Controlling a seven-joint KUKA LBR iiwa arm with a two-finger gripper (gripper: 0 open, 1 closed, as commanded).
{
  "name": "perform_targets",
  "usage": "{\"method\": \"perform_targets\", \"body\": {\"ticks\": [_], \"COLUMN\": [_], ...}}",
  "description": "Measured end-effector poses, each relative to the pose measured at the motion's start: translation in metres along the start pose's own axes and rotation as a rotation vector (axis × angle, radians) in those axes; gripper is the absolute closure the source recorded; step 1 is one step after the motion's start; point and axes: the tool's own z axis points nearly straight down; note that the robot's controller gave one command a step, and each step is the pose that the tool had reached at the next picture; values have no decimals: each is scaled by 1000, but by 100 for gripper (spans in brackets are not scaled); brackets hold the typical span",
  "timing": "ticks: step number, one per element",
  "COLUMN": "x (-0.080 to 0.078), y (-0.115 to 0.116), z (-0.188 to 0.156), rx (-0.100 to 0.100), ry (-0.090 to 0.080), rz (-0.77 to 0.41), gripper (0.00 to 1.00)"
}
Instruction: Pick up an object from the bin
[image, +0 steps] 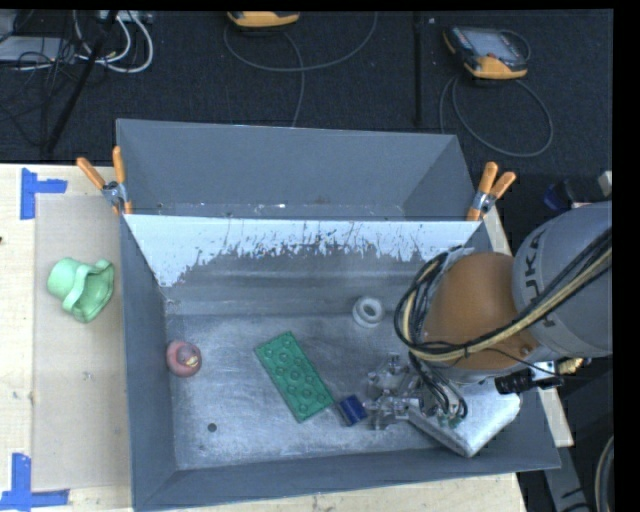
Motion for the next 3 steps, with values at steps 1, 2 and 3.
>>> {"method": "perform_targets", "body": {"ticks": [1,2,3], "x": [-24,-22,-11], "y": [-6,-6,23], "z": [-145,-141,-60], "rx": [1,0,-1], "ry": [3,12,22], "rz": [-29,-28,-2], "gripper": [100,0,0]}}
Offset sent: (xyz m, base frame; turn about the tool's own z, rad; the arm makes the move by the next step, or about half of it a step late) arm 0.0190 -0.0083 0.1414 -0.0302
